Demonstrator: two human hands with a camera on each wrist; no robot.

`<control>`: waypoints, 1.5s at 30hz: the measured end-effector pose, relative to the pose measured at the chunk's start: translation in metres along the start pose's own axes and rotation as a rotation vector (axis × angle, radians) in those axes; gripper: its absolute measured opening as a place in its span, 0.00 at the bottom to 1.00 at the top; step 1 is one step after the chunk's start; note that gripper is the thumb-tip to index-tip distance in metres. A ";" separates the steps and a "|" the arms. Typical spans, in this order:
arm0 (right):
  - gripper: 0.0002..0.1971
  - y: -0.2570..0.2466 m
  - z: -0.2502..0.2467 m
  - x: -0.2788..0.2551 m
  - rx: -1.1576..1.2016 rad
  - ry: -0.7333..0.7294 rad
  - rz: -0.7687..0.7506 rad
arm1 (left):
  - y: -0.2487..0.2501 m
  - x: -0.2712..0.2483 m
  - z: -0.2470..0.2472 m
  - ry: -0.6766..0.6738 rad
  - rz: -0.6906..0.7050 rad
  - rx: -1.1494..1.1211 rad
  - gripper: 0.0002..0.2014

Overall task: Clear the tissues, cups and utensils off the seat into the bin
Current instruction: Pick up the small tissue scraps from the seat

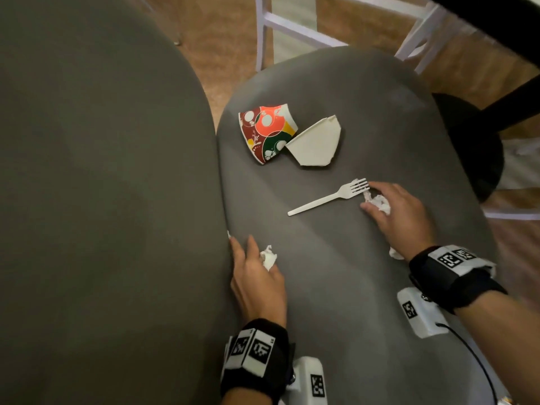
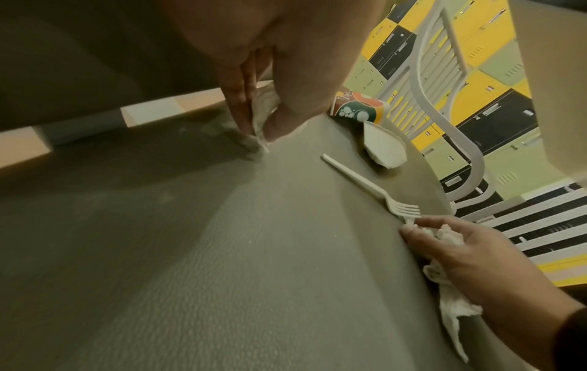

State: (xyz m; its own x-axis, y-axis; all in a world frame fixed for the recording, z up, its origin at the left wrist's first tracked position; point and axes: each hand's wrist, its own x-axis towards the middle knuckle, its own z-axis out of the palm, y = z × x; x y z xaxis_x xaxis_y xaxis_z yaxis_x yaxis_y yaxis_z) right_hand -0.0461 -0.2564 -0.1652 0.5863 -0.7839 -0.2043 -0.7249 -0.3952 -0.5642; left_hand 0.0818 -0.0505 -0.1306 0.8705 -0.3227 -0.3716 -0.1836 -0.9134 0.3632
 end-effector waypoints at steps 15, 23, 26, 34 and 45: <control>0.04 0.015 0.010 -0.006 0.033 0.101 -0.088 | -0.011 0.003 0.022 0.175 -0.146 -0.147 0.07; 0.07 0.012 0.011 -0.010 0.055 0.103 -0.016 | -0.005 -0.017 0.023 0.141 0.036 -0.308 0.18; 0.10 0.009 0.005 -0.015 0.072 0.092 0.035 | 0.013 -0.016 0.025 0.035 0.029 -0.399 0.13; 0.08 0.011 -0.021 -0.059 0.010 -0.149 0.246 | 0.062 -0.001 0.022 -0.263 -0.016 -0.157 0.25; 0.14 0.047 -0.048 -0.140 0.396 -0.005 0.416 | 0.086 0.021 0.038 -0.108 0.441 0.021 0.17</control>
State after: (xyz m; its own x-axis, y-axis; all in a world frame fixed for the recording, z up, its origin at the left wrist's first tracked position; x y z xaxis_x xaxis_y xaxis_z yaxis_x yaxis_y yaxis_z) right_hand -0.1798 -0.1887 -0.1248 0.2833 -0.8323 -0.4764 -0.7049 0.1561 -0.6919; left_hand 0.0669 -0.1448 -0.1393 0.6548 -0.7049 -0.2726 -0.5363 -0.6875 0.4896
